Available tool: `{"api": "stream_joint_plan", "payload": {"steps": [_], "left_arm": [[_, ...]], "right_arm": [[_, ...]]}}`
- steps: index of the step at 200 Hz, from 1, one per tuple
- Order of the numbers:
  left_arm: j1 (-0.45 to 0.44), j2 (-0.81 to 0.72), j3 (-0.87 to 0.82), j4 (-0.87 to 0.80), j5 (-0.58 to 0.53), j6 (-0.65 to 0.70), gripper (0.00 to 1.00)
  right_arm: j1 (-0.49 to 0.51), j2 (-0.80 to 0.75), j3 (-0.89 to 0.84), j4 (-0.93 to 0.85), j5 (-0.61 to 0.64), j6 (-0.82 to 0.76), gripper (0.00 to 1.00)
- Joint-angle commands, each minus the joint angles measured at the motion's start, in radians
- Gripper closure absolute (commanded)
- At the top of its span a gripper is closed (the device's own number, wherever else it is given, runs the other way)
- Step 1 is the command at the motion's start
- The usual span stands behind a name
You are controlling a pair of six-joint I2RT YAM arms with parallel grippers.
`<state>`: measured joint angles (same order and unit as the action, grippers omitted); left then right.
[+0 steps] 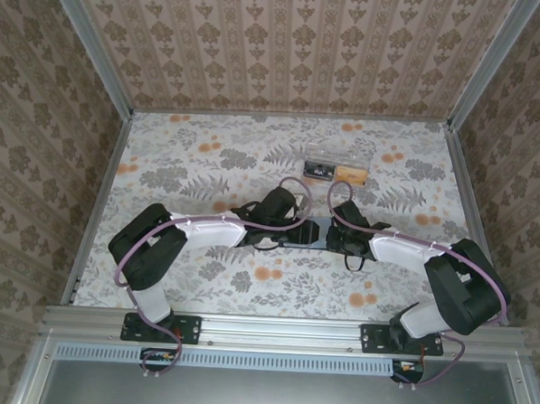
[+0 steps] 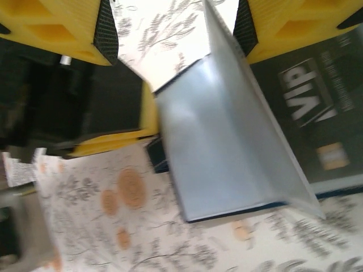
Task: Take the credit cards out of the card holder
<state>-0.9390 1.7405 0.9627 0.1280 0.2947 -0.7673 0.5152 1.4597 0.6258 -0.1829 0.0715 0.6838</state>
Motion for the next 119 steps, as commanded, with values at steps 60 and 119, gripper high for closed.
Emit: {"api": "stream_joint_plan", "payload": {"steps": [60, 119], "left_arm": [[-0.034, 0.095, 0.123, 0.031, 0.081, 0.034, 0.41], [0.016, 0.034, 0.037, 0.040, 0.040, 0.006, 0.42]], "right_arm": [[-0.002, -0.039, -0.041, -0.030, 0.023, 0.017, 0.80], [-0.015, -0.141, -0.018, -0.108, 0.071, -0.010, 0.79]]}}
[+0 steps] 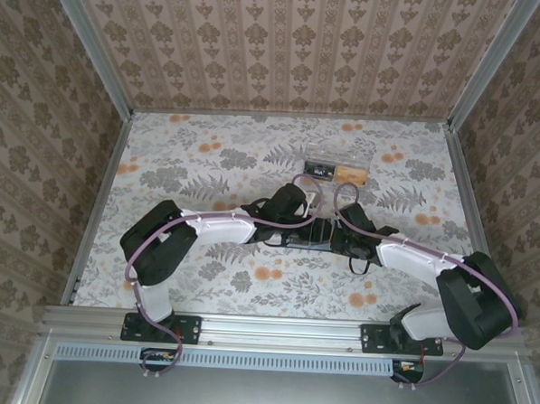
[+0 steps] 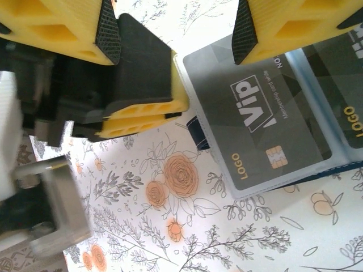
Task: Take the credit cards out of the card holder
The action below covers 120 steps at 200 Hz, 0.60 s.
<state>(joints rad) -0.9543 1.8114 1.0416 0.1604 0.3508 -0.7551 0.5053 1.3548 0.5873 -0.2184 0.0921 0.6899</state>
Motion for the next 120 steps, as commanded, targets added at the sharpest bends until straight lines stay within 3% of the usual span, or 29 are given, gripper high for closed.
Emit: {"api": "stream_joint_plan", "payload": {"steps": [1, 29, 52, 120], "left_arm": [[0.033, -0.037, -0.044, 0.007, -0.015, -0.007, 0.42], [0.049, -0.021, -0.054, 0.019, -0.003, -0.033, 0.42], [0.050, -0.001, -0.034, 0.018, 0.004, -0.042, 0.43], [0.052, 0.071, 0.029, -0.036, -0.015, -0.102, 0.50]], "right_arm": [[-0.005, -0.036, 0.020, -0.072, 0.050, -0.016, 0.79], [-0.005, -0.075, 0.042, -0.123, 0.116, -0.015, 0.79], [-0.005, -0.097, 0.042, -0.086, 0.078, -0.045, 0.79], [-0.006, 0.077, 0.130, -0.046, -0.020, -0.098, 0.87]]}}
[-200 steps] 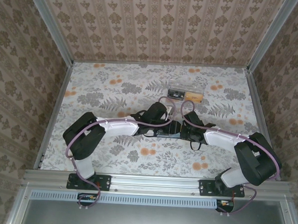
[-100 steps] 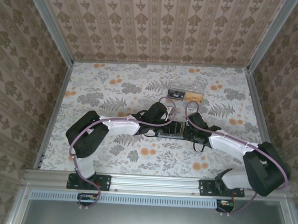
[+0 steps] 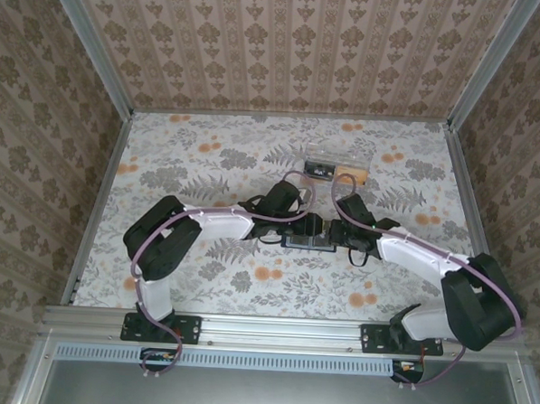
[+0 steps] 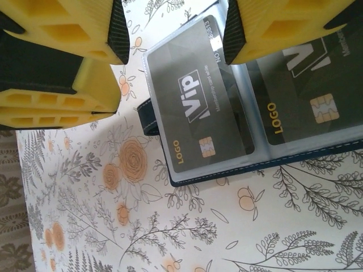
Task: Take the credit cards out of the card holder
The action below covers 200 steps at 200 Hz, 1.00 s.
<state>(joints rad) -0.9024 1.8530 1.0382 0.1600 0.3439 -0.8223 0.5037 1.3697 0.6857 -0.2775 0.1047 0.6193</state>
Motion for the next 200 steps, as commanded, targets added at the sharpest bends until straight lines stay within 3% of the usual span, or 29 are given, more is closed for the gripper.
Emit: {"api": "stream_joint_plan", "payload": {"steps": [1, 27, 134, 146, 168, 200], "left_arm": [[0.000, 0.030, 0.033, -0.035, -0.008, -0.035, 0.50], [-0.001, 0.052, 0.048, -0.053, -0.008, -0.043, 0.55], [-0.001, 0.106, 0.053, -0.074, -0.002, -0.058, 0.55], [-0.002, 0.104, 0.047, -0.060, 0.004, -0.061, 0.59], [-0.002, 0.097, 0.039, -0.049, 0.006, -0.069, 0.75], [0.004, 0.081, 0.017, -0.035, 0.001, -0.081, 0.82]], "right_arm": [[-0.004, 0.063, 0.032, 0.014, -0.033, -0.028, 0.87], [-0.005, 0.107, 0.038, 0.027, -0.043, -0.026, 0.88], [-0.007, 0.175, -0.002, 0.095, -0.096, 0.017, 0.88], [-0.007, 0.172, -0.002, 0.094, -0.096, 0.017, 0.88], [-0.007, 0.169, -0.003, 0.089, -0.094, 0.019, 0.87], [-0.006, 0.174, -0.009, 0.094, -0.091, 0.023, 0.87]]}}
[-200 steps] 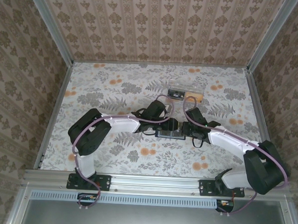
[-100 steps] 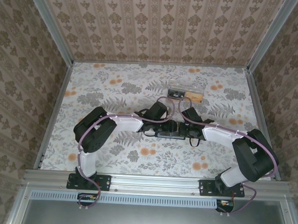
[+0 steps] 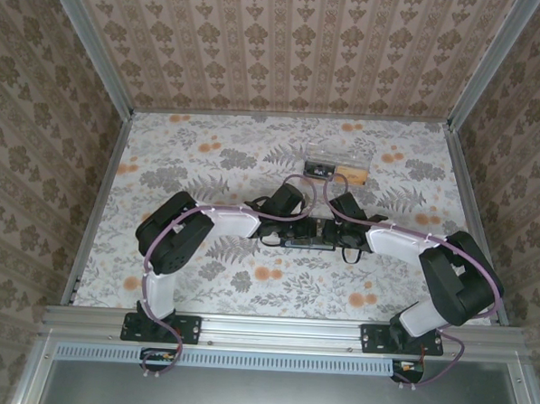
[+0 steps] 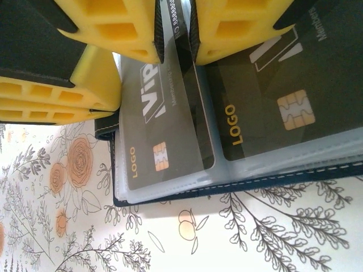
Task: Take the credit cards out of the card holder
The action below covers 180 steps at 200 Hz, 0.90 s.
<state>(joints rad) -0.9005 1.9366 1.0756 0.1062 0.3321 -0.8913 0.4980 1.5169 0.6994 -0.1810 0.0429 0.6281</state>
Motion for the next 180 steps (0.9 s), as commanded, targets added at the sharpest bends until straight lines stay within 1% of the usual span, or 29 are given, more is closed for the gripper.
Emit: {"api": "stream_joint_plan", "payload": {"steps": [1, 37, 102, 116, 129, 158, 168, 180], "left_arm": [[0.002, -0.002, -0.022, 0.019, 0.013, -0.011, 0.82], [0.009, -0.024, -0.044, 0.039, 0.016, -0.018, 0.83], [0.017, -0.051, -0.093, 0.131, 0.048, -0.033, 0.83], [0.017, -0.052, -0.098, 0.150, 0.060, -0.038, 0.79], [0.017, -0.051, -0.103, 0.163, 0.068, -0.040, 0.77], [0.020, -0.057, -0.121, 0.194, 0.076, -0.050, 0.77], [0.020, -0.060, -0.124, 0.198, 0.076, -0.050, 0.80], [0.020, -0.064, -0.131, 0.205, 0.076, -0.054, 0.80]], "right_arm": [[-0.001, 0.026, -0.023, -0.002, -0.029, 0.013, 0.87], [-0.001, 0.041, -0.024, 0.000, -0.029, 0.016, 0.87], [-0.001, 0.056, -0.019, -0.003, -0.030, 0.021, 0.87], [-0.002, 0.060, -0.017, -0.003, -0.030, 0.021, 0.87], [-0.002, 0.065, -0.017, -0.004, -0.032, 0.023, 0.87], [-0.004, 0.068, -0.016, -0.005, -0.033, 0.024, 0.87], [-0.005, 0.069, -0.015, -0.006, -0.033, 0.024, 0.87], [-0.006, 0.069, -0.015, -0.007, -0.031, 0.024, 0.87]]}}
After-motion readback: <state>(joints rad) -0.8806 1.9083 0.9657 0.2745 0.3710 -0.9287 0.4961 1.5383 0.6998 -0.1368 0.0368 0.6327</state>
